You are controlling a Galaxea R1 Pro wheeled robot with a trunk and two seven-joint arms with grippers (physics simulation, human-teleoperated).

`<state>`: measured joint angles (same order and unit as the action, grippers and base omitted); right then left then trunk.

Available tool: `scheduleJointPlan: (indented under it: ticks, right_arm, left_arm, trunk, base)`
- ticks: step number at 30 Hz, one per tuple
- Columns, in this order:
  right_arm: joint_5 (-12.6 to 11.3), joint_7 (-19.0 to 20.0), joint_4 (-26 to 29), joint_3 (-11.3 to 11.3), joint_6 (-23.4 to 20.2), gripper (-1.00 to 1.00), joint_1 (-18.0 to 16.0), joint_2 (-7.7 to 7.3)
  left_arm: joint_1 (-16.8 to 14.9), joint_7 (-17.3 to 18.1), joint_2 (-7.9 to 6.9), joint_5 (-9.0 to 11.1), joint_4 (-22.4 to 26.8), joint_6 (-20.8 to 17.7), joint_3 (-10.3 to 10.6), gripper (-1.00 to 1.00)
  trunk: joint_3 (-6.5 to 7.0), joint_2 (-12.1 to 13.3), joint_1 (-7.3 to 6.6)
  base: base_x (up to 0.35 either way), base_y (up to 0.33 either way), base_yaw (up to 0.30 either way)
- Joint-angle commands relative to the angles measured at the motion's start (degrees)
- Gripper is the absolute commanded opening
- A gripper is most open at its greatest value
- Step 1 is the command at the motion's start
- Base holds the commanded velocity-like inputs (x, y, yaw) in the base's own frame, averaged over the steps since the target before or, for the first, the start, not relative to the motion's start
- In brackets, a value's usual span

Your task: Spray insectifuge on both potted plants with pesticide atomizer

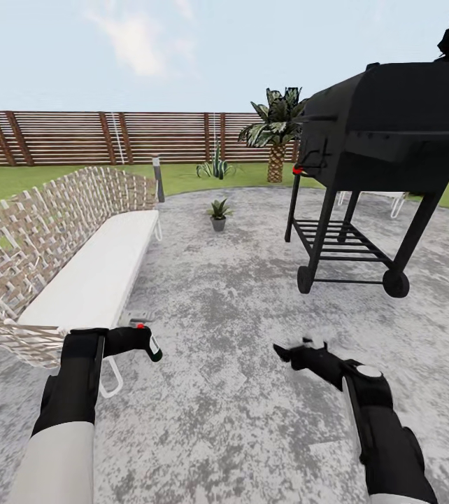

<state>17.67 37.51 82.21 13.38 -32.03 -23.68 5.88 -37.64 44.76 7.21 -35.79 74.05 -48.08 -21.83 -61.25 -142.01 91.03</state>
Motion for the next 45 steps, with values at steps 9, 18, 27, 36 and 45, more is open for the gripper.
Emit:
scheduleJointPlan:
  ticks: [9,18,27,36,45]
  right_arm:
    - [-4.4,19.2,-1.7,16.8,4.5,1.00,-0.1,-5.47]
    - [-4.2,11.6,-2.1,16.8,6.2,1.00,-0.2,-3.72]
    - [-4.8,-13.6,-4.3,-8.9,6.9,1.00,-0.4,2.29]
    - [-4.8,-17.4,-2.9,-12.2,6.0,1.00,-0.2,2.63]
    - [-4.8,-17.6,1.4,-14.1,4.1,1.00,1.0,2.64]
  left_arm:
    - [-0.1,0.6,0.13,-0.5,0.1,-0.2,-0.1,-1.00]
    - [-0.1,0.6,0.24,-0.5,0.2,-0.2,-0.1,-1.00]
    - [-0.1,0.4,0.26,-0.5,0.1,-0.2,-0.1,-1.00]
    - [-0.2,0.4,0.23,-0.3,0.2,-0.2,-0.2,-1.00]
    - [-0.2,0.5,0.18,-0.3,0.1,-0.2,-0.3,-1.00]
  trunk:
    - [-0.06,0.0,-0.01]
    - [-0.06,0.0,-0.01]
    - [-0.06,0.0,-0.01]
    - [-0.06,0.0,-0.01]
    - [-0.06,0.0,-0.01]
  base:
    - [0.000,0.000,0.000]
    - [0.000,0.000,0.000]
    - [0.000,0.000,0.000]
    - [0.053,0.000,0.000]
    - [0.303,0.000,0.000]
